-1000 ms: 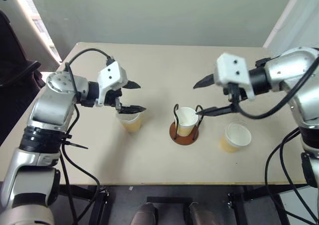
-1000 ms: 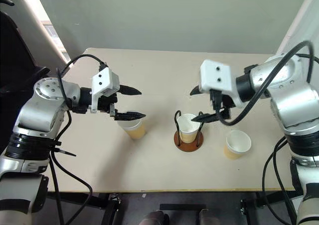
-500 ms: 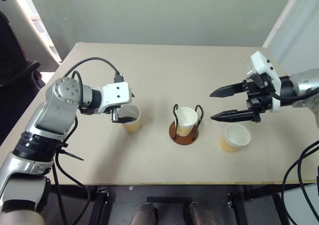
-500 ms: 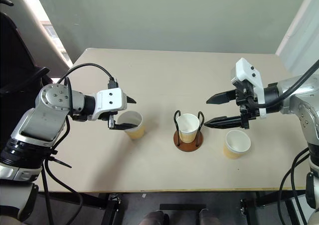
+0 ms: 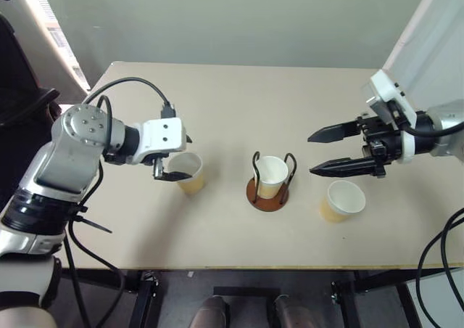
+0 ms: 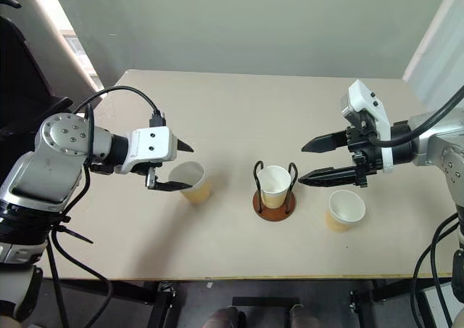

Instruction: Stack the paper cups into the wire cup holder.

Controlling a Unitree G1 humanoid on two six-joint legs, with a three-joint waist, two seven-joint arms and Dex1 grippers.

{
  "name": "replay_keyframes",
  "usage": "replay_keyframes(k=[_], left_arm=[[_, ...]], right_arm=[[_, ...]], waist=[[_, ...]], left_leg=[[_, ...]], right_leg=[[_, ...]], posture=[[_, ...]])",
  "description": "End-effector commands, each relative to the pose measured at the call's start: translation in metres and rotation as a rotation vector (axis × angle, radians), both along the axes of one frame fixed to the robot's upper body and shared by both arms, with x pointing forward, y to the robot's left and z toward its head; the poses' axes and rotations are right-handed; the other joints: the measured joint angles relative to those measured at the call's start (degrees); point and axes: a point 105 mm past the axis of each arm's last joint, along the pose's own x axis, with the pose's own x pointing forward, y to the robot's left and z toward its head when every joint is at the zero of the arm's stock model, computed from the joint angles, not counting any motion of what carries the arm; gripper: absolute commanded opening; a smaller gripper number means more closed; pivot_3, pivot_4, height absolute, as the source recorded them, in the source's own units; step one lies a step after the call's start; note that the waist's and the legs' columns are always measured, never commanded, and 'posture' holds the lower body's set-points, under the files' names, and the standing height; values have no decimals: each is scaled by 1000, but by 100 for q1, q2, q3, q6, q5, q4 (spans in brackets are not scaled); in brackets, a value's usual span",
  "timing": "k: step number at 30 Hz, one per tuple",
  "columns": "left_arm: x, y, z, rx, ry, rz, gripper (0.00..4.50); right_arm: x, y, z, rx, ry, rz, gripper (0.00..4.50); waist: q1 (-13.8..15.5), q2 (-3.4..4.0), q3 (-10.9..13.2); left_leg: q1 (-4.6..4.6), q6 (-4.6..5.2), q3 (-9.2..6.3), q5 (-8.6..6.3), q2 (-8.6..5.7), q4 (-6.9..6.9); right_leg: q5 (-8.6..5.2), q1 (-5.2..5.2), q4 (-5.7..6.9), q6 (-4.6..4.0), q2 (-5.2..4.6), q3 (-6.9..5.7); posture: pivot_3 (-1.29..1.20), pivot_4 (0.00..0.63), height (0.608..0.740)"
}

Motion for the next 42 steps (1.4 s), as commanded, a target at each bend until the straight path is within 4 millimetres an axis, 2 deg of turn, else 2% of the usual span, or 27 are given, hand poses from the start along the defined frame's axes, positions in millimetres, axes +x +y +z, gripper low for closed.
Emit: replay_keyframes(k=[1, 12, 24, 27, 37, 38, 42], left_arm=[[-7, 6, 0, 33, 4, -12, 4500], [9, 16, -15, 84, -12, 26, 4500], [16, 10, -37, 136, 15, -23, 4500], [17, 9, -39, 145, 6, -33, 3882], [19, 7, -30, 130, -9, -51, 170], [18, 7, -30, 126, -8, -53, 22], [17, 6, -27, 105, 2, -60, 22]], right_arm=[[-4, 2, 13, 9, -57, 20, 3908], [-11, 11, 19, 48, -102, 104, 3908], [-13, 15, 17, 47, -109, 139, 3908], [-13, 15, 16, 48, -109, 139, 3934], [-7, 10, 10, 51, -88, 109, 3934], [-7, 10, 9, 52, -88, 109, 3934], [-7, 11, 8, 61, -93, 118, 3934]], waist=[[-15, 1, 0], [-9, 1, -1], [-11, 1, -1], [-11, 1, -1], [-8, 1, -1], [-9, 1, -1], [-13, 1, -1]], left_leg=[[0, 0, 0, 0, 0, -2], [0, 2, -1, -1, 1, 1], [-1, 3, -1, -2, 1, 1], [-1, 4, -1, -2, 1, 1], [-2, 4, -1, -2, 1, 2], [-1, 4, -1, -2, 1, 2], [-2, 4, -1, -2, 1, 2]], right_leg=[[-1, -2, 0, -1, 0, 0], [3, -4, 8, -6, 0, -1], [3, -4, 6, -6, 0, -1], [3, -4, 8, -5, 0, -1], [4, -4, 7, -4, 0, -1], [4, -3, 7, -4, 0, -1], [4, -4, 8, -3, 0, -1]], posture=[[0, 150, 740], [0, 150, 740], [0, 150, 740], [0, 150, 740], [0, 150, 740], [0, 150, 740], [0, 150, 740]])
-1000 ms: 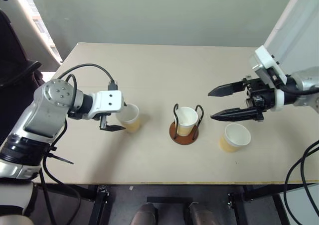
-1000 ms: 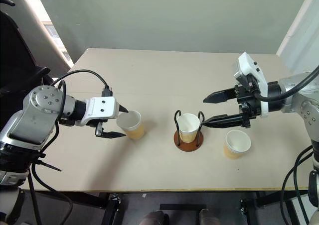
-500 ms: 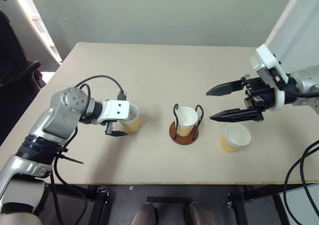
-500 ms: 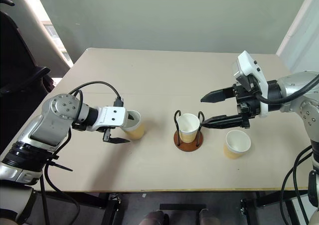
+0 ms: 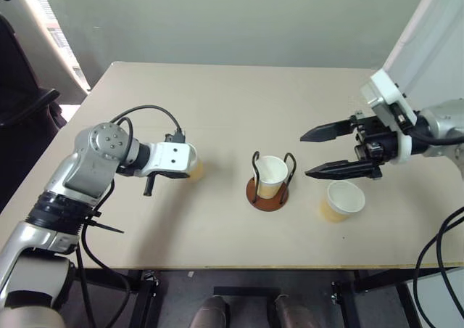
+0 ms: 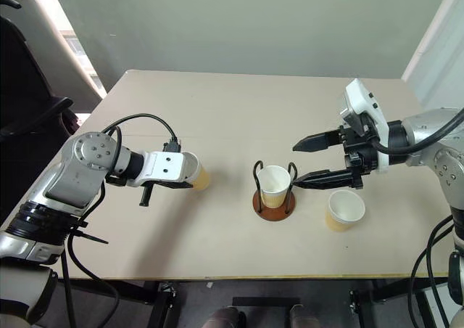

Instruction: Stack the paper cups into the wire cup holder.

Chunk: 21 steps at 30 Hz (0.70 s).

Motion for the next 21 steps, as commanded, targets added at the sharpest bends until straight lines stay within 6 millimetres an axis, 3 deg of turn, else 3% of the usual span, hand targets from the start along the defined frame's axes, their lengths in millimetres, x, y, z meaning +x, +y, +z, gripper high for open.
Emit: replay_keyframes(k=[1, 6, 13, 17, 21], left_arm=[[-1, -2, 17, -42, -27, -17, 22], [-2, -15, 48, -142, -1, -61, 22], [-6, -67, 118, -283, -8, -255, 22], [-17, -98, 134, -319, 35, -389, 22], [-22, -118, 130, -306, 78, -471, 22]], right_arm=[[-3, 1, 7, 11, -48, 16, 3934], [-5, -1, 4, -14, -30, 29, 3934], [-9, -5, 5, -43, -17, 36, 3934], [-9, -13, 8, -61, -35, 3, 3934], [0, -29, 16, -79, -92, -78, 3934]], waist=[[-1, 0, 0], [34, 0, 0], [56, -1, 0], [47, 0, 0], [48, 0, 0]], left_leg=[[0, 0, 0, 0, 0, 0], [-5, 1, -2, 0, 0, 6], [-14, 20, 0, -12, -1, 30], [-15, 25, 4, -15, -1, 31], [-16, 26, 5, -15, -1, 30]], right_leg=[[0, 0, 0, 0, 0, 0], [1, 0, -1, 2, 0, -2], [6, 9, -8, 9, -2, -2], [8, 10, -14, 15, -2, 1], [9, 10, -15, 21, -3, 2]], posture=[[0, 150, 740], [0, 150, 740], [0, 150, 740], [0, 150, 740], [0, 150, 740]])
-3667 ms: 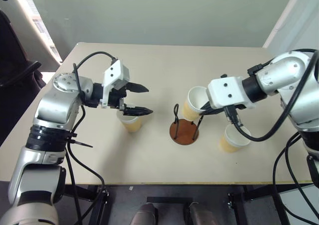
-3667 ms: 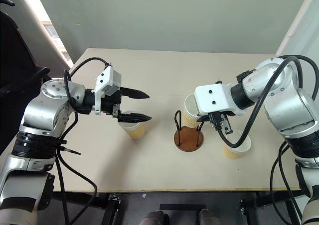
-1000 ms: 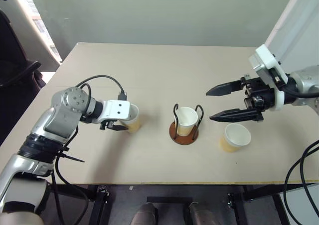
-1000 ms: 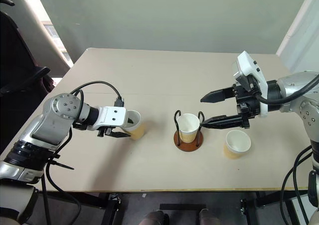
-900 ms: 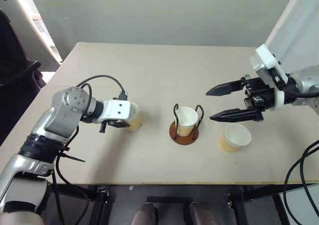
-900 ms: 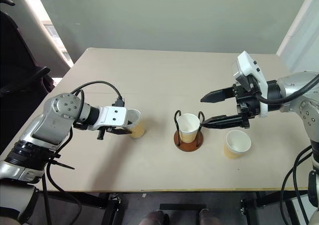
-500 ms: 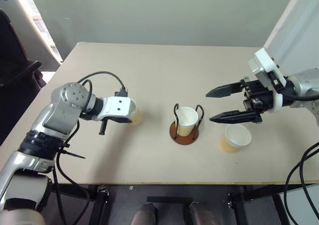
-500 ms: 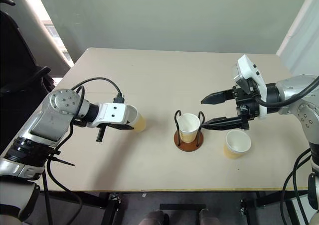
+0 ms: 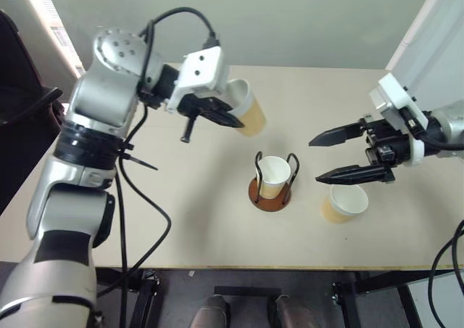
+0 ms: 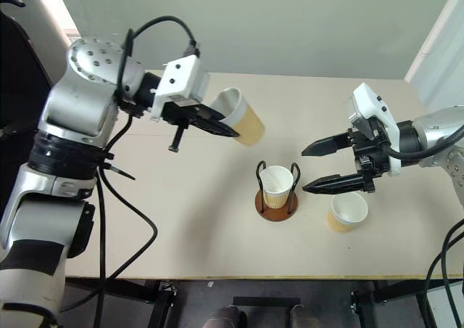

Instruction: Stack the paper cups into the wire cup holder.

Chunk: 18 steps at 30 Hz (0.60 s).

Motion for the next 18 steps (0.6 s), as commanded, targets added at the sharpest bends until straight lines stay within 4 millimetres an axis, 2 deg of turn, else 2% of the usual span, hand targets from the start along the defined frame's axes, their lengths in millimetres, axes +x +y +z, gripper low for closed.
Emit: replay_keyframes(k=[1, 3, 7, 18], left_arm=[[-10, -13, 1, 33, 21, -98, 22], [-11, -22, -5, 50, 38, -135, 22], [-10, -30, -13, 84, 43, -174, 22], [-6, -44, -34, 141, 78, -233, 22]], right_arm=[[5, -18, 20, -7, -106, -72, 3934], [7, -26, 28, -10, -135, -111, 3934], [4, -33, 31, -21, -149, -141, 3934], [-4, -36, 32, -7, -164, -190, 3934]], waist=[[1, 0, 0], [3, 0, 0], [11, 0, 0], [34, 0, 0]], left_leg=[[0, 0, 0, 0, 0, 0], [0, 1, 0, 0, 0, 4], [0, 1, 1, 0, 0, 6], [-2, 3, 4, -2, -3, 15]], right_leg=[[1, 0, 0, 2, 0, 0], [3, 1, 1, 7, 0, 1], [5, 2, 1, 10, 0, 1], [4, 10, -2, 33, 0, 5]], posture=[[0, 150, 740], [0, 150, 740], [0, 150, 740], [0, 150, 740]])
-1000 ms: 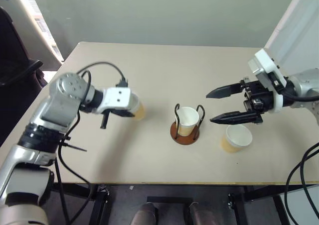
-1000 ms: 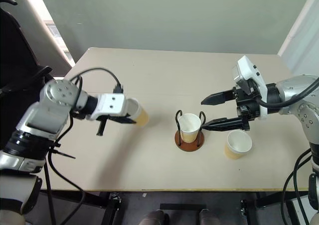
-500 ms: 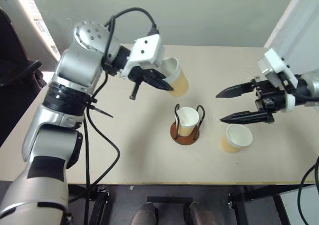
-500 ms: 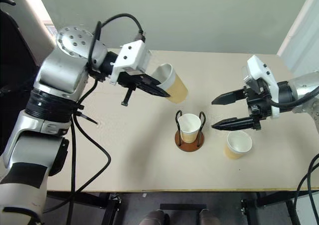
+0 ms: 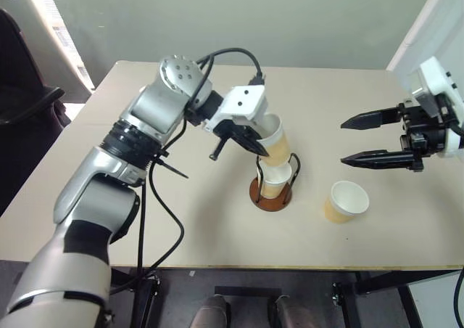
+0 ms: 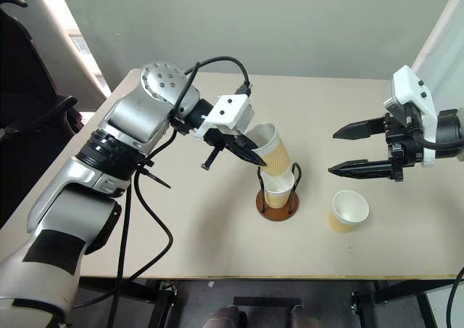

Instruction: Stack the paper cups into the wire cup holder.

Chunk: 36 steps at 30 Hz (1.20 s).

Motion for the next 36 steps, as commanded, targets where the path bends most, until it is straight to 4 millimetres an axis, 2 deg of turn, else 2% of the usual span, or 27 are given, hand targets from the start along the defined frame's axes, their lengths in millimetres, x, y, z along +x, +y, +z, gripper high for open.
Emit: replay_keyframes(k=[1, 10, 16, 20, 23, 27, 30, 33, 35, 36], left_arm=[[-7, -5, 8, 14, -28, -72, 22], [-3, -9, -6, 59, -44, -95, 22], [6, -12, -19, 101, -84, -92, 22], [8, -22, -19, 76, -48, -76, 930], [10, -24, -17, 53, -39, -67, 2048], [11, -31, -4, -23, -35, -48, 3516], [12, -27, 11, -96, -28, -15, 4486], [17, -17, 21, -161, -30, 38, 4486], [20, -8, 33, -250, -19, 88, 4486], [21, -1, 41, -310, 3, 116, 4486]], right_arm=[[-7, -2, 14, 5, -67, -11, 3934], [-9, 0, 13, 17, -65, -17, 3934], [-10, 0, 12, 16, -60, -20, 3934], [-10, -1, 9, 11, -56, -24, 3934], [-10, -2, 7, 0, -56, -34, 3934], [-10, -4, 4, -12, -54, -46, 3934], [-12, -6, -2, -34, -30, -64, 3934], [-15, -8, -14, -92, -18, -80, 3934], [-17, -12, -29, -171, 14, -110, 3934], [-16, -19, -45, -294, 4, -134, 3934]], waist=[[5, 0, 0], [23, 0, 0], [33, 0, 0], [44, 0, 0], [45, 0, 0], [45, 0, 0], [54, 0, 0], [53, 0, 0], [55, 0, 0], [60, 0, 0]], left_leg=[[0, 0, 0, 0, 0, 0], [0, 1, 1, -1, -2, 4], [0, 5, 1, -3, -3, 10], [0, 6, 2, -4, -4, 11], [0, 7, 3, -4, -5, 12], [0, 7, 7, -4, -5, 11], [0, 6, 7, -4, -7, 13], [0, 4, 11, -3, -8, 13], [0, -1, 11, 1, -8, 12], [0, -3, 11, 1, -8, 12]], right_leg=[[0, 0, -1, 2, 0, 0], [-2, 4, -2, 12, 0, 2], [-1, 9, -2, 17, 0, 3], [0, 12, -3, 20, 0, 3], [0, 13, -4, 23, -1, 4], [-2, 13, -4, 27, 0, 5], [-4, 15, -4, 32, -1, 6], [-6, 14, -5, 37, -1, 11], [-9, 14, -4, 41, -1, 11], [-10, 14, -5, 43, -1, 11]], posture=[[0, 150, 740], [0, 150, 740], [0, 150, 740], [0, 150, 740], [0, 150, 740], [0, 150, 740], [0, 150, 740], [0, 150, 740], [0, 150, 740], [0, 150, 740]])
